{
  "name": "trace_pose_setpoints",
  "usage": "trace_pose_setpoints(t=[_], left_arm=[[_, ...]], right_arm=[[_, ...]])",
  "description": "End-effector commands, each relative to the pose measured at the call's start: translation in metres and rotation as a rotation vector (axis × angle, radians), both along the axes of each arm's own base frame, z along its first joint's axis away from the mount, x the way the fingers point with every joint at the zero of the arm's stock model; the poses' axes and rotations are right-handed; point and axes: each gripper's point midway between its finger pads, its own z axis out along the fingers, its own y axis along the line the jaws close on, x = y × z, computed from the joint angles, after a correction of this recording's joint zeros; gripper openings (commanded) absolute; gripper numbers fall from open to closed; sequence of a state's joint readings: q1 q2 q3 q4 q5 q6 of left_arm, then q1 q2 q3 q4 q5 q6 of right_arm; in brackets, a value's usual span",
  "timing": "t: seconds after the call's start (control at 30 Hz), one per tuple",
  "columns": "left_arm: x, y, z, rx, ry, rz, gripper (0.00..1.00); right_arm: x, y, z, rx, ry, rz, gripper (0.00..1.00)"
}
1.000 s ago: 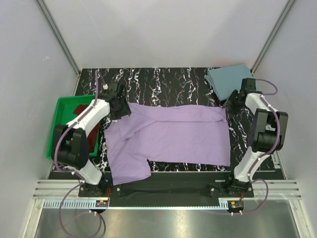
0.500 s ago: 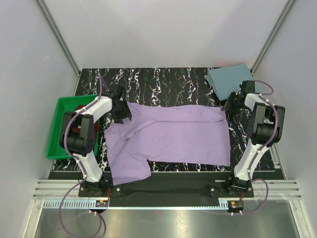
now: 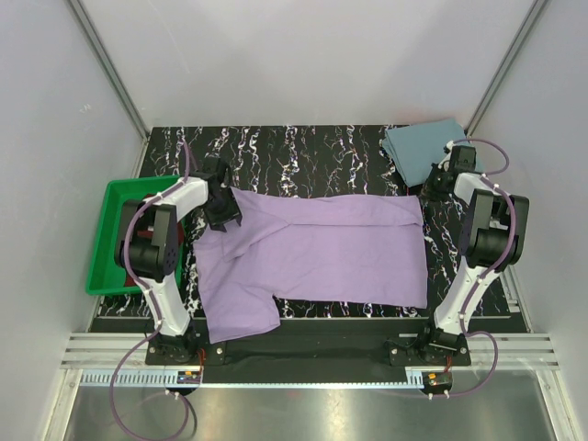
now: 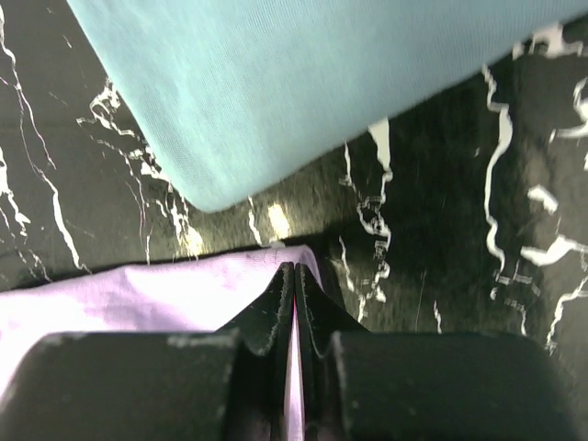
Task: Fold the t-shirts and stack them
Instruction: Fold the tshirt
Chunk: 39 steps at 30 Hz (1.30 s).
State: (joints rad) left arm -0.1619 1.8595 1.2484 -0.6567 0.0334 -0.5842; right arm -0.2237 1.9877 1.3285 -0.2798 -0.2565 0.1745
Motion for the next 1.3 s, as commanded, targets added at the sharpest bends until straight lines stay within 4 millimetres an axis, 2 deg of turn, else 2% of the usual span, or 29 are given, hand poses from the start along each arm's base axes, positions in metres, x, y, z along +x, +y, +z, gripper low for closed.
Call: trace_pose_setpoints(t=[0.0, 0.3, 0.4, 0.5, 0.53, 0.6, 0.63, 0.67, 0.73, 0.8, 0.9, 0.93, 1.0, 1.03, 1.13, 1.17, 1.27], left_arm=[[0.010, 0.005, 0.001, 0.026, -0.018, 0.012, 0.52], [0.003, 0.017, -0.008, 0.091, 0.020, 0.038, 0.52], [0.002, 0.021, -0.005, 0.109, 0.020, 0.046, 0.53], [0.012, 0.014, 0.010, 0.070, -0.020, 0.037, 0.53], [0.015, 0.011, 0.018, 0.054, -0.037, 0.032, 0.53], [0.029, 0.004, 0.043, 0.020, -0.100, 0.017, 0.55], [0.033, 0.004, 0.051, 0.021, -0.116, 0.011, 0.56], [0.040, 0.004, 0.064, 0.030, -0.137, 0.011, 0.56], [0.047, 0.010, 0.070, 0.064, -0.152, 0.013, 0.57], [0.054, 0.013, 0.064, 0.078, -0.148, 0.016, 0.57], [0.061, 0.014, 0.054, 0.078, -0.118, 0.016, 0.56], [0.061, 0.014, 0.043, 0.083, -0.094, 0.013, 0.56], [0.065, 0.015, 0.037, 0.085, -0.088, 0.018, 0.56], [0.066, 0.015, 0.032, 0.089, -0.079, 0.022, 0.55], [0.073, 0.019, 0.029, 0.113, -0.076, 0.022, 0.55], [0.071, 0.023, 0.021, 0.132, -0.052, 0.020, 0.55], [0.076, 0.030, 0.018, 0.172, -0.044, 0.023, 0.54]], right_arm=[[0.020, -0.007, 0.025, -0.055, -0.135, 0.041, 0.07], [0.025, -0.013, 0.024, -0.088, -0.125, 0.057, 0.07], [0.030, -0.019, 0.032, -0.118, -0.146, 0.042, 0.08], [0.027, -0.020, 0.042, -0.117, -0.127, 0.020, 0.18], [0.029, -0.020, 0.055, -0.110, -0.134, 0.010, 0.20], [0.018, -0.010, 0.062, -0.039, -0.095, -0.019, 0.25], [0.015, -0.009, 0.074, -0.024, -0.099, -0.048, 0.27], [0.001, -0.004, 0.071, 0.028, -0.022, -0.111, 0.28], [-0.011, 0.002, 0.079, 0.069, 0.013, -0.140, 0.27], [-0.021, 0.015, 0.084, 0.149, 0.032, -0.163, 0.25], [-0.039, 0.024, 0.077, 0.200, 0.069, -0.188, 0.21], [-0.049, 0.025, 0.066, 0.201, 0.105, -0.201, 0.19], [-0.060, 0.023, 0.051, 0.188, 0.156, -0.230, 0.16], [-0.069, 0.025, 0.037, 0.192, 0.195, -0.235, 0.14], [-0.081, 0.029, 0.015, 0.209, 0.233, -0.258, 0.13], [-0.082, 0.029, 0.008, 0.210, 0.235, -0.270, 0.12], [-0.089, 0.018, -0.002, 0.157, 0.266, -0.317, 0.08]])
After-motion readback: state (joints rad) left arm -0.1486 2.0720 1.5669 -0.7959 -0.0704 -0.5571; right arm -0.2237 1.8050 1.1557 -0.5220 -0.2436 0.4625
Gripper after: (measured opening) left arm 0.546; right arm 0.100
